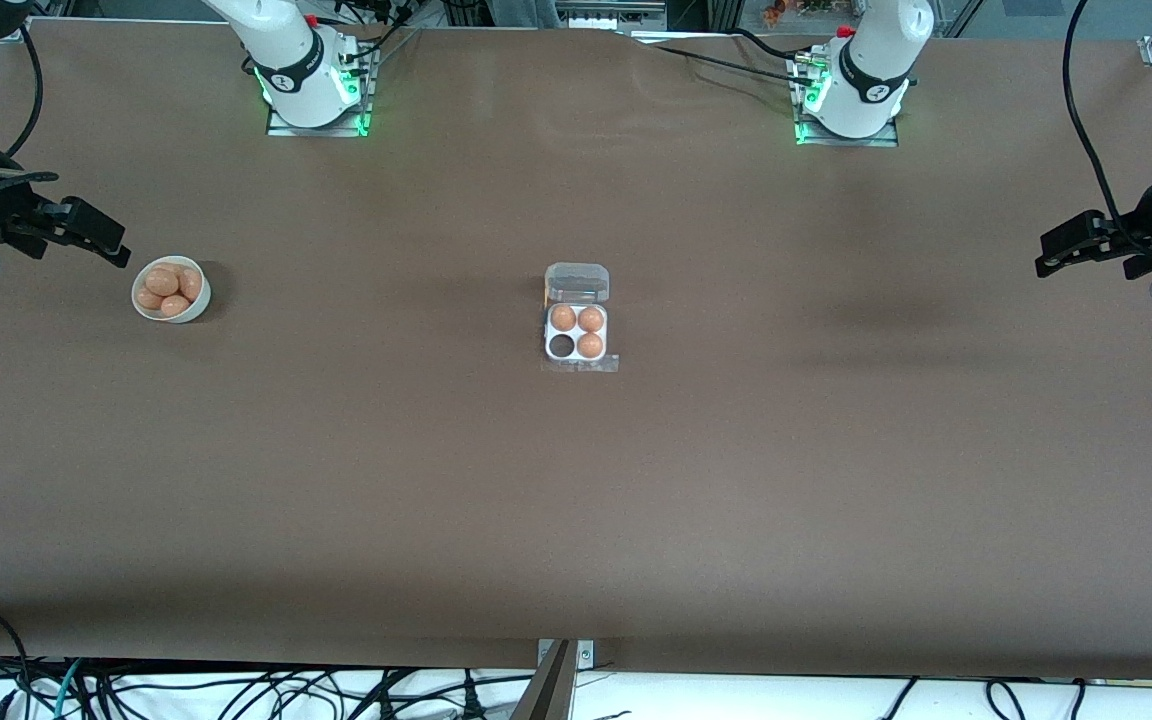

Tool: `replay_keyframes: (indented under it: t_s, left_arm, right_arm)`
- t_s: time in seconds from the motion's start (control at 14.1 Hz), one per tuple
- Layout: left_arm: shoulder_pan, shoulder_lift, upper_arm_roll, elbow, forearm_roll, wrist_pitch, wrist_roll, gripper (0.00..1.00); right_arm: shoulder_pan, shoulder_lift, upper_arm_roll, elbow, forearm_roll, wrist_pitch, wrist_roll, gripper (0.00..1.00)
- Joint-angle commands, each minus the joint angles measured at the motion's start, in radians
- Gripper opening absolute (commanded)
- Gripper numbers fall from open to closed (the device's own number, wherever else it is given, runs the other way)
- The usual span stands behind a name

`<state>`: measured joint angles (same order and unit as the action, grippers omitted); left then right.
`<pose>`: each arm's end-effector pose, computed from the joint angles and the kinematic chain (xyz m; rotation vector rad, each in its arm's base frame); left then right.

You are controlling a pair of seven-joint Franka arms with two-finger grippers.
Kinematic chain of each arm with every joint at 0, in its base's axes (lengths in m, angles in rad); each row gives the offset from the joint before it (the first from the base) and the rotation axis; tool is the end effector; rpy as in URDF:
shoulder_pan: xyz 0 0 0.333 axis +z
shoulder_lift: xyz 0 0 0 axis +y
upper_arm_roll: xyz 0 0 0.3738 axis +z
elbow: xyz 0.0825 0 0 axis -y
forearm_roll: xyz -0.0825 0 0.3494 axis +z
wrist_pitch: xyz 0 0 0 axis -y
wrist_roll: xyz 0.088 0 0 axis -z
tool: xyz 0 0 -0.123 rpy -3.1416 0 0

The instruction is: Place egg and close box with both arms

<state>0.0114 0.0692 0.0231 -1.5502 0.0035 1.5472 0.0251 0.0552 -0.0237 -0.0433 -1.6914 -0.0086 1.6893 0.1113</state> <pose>0.5397 0.0186 0.6366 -3.1366 -0.0147 0.1134 0.5200 0.0049 0.6359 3.1314 -0.1543 0.0345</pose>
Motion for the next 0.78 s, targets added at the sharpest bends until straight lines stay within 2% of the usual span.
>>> replay_keyframes:
  t_s: [0.0, 0.28, 0.71]
  left_arm:
    - [-0.007, 0.012, 0.000, 0.030, 0.015, -0.021, 0.007, 1.00]
    - [-0.007, 0.011, 0.000, 0.028, 0.010, -0.022, 0.006, 1.00]
    - [-0.005, 0.011, 0.000, 0.029, 0.009, -0.022, 0.007, 1.00]
  right_arm:
    - [-0.003, -0.002, 0.002, 0.007, 0.004, -0.011, -0.015, 1.00]
    - [-0.005, 0.005, -0.003, -0.001, 0.002, -0.013, -0.015, 1.00]
    - [-0.057, 0.145, -0.018, -0.002, -0.044, -0.108, -0.039, 1.00]
